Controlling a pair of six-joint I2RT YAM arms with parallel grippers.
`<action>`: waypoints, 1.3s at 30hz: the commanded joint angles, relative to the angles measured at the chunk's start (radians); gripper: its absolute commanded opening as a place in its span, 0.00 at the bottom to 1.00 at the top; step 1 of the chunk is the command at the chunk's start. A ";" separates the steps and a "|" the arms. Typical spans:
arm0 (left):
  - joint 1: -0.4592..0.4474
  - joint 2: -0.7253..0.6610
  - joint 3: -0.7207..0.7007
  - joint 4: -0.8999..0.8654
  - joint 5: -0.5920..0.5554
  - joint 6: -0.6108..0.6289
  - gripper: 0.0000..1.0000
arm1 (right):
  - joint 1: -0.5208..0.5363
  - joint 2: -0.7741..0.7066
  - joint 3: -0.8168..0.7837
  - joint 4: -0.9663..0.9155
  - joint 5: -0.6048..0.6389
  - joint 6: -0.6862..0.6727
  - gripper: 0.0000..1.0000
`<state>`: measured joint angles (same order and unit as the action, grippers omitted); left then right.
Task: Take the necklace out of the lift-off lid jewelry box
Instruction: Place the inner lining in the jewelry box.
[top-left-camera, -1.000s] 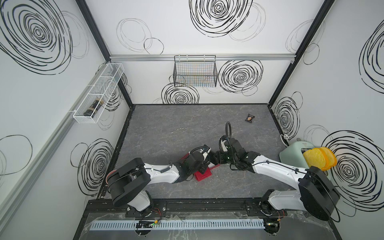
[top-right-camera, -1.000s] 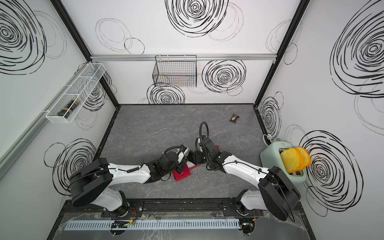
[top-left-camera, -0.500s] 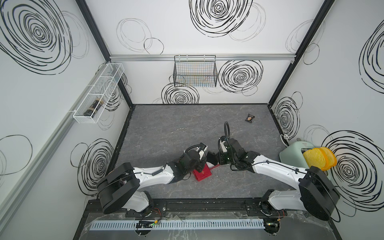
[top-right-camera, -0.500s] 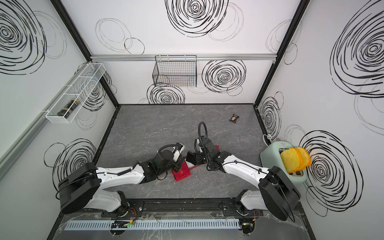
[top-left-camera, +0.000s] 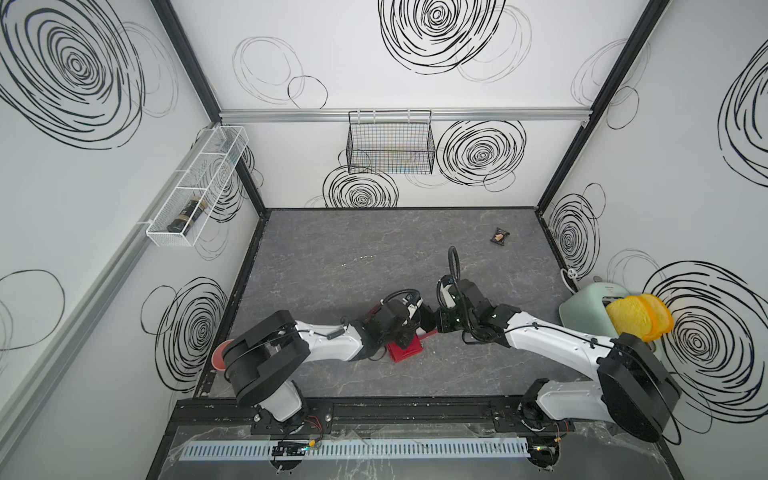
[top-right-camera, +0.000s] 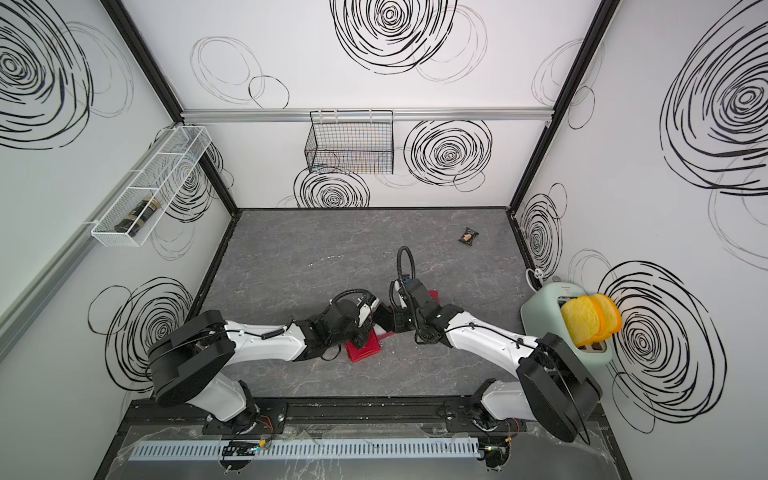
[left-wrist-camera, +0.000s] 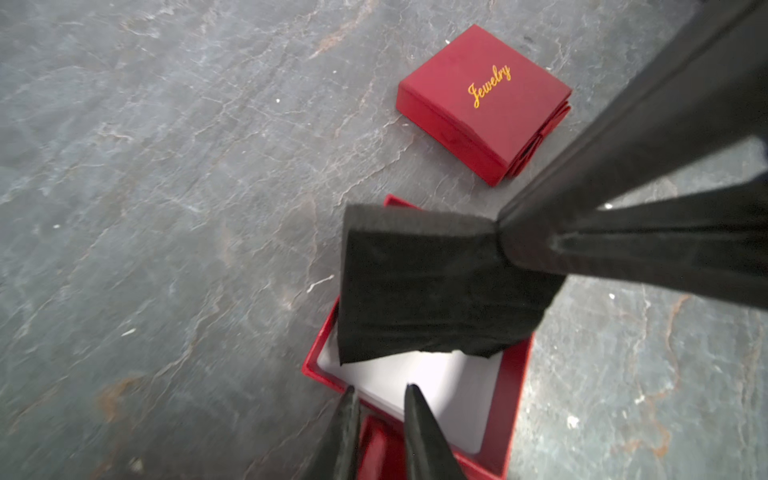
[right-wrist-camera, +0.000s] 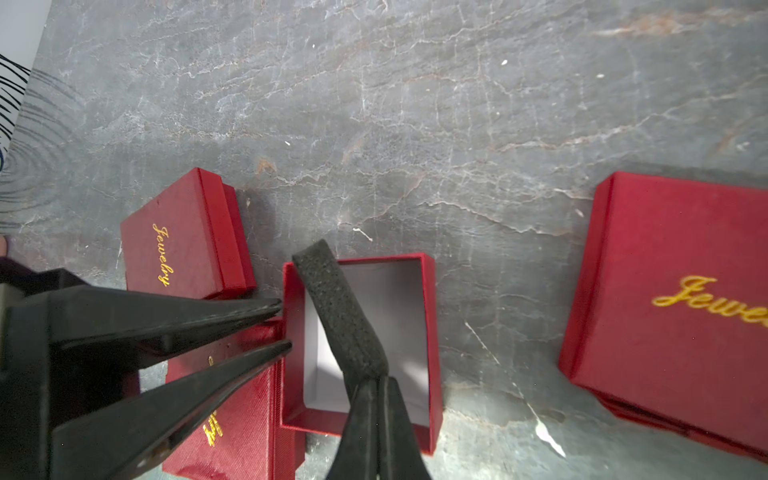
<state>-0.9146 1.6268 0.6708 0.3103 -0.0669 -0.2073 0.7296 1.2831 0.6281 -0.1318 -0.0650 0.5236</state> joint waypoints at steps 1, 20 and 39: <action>-0.007 0.036 0.055 -0.003 0.019 0.020 0.22 | -0.030 -0.047 -0.029 -0.031 0.001 0.016 0.05; -0.020 0.058 0.094 0.020 0.077 -0.014 0.21 | -0.185 -0.215 -0.139 0.000 -0.146 -0.012 0.15; -0.037 0.051 0.045 0.045 0.080 -0.031 0.20 | -0.095 -0.127 -0.002 -0.168 -0.040 -0.092 0.46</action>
<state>-0.9432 1.6871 0.7269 0.3237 0.0040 -0.2264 0.6231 1.1381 0.5655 -0.2329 -0.1673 0.4774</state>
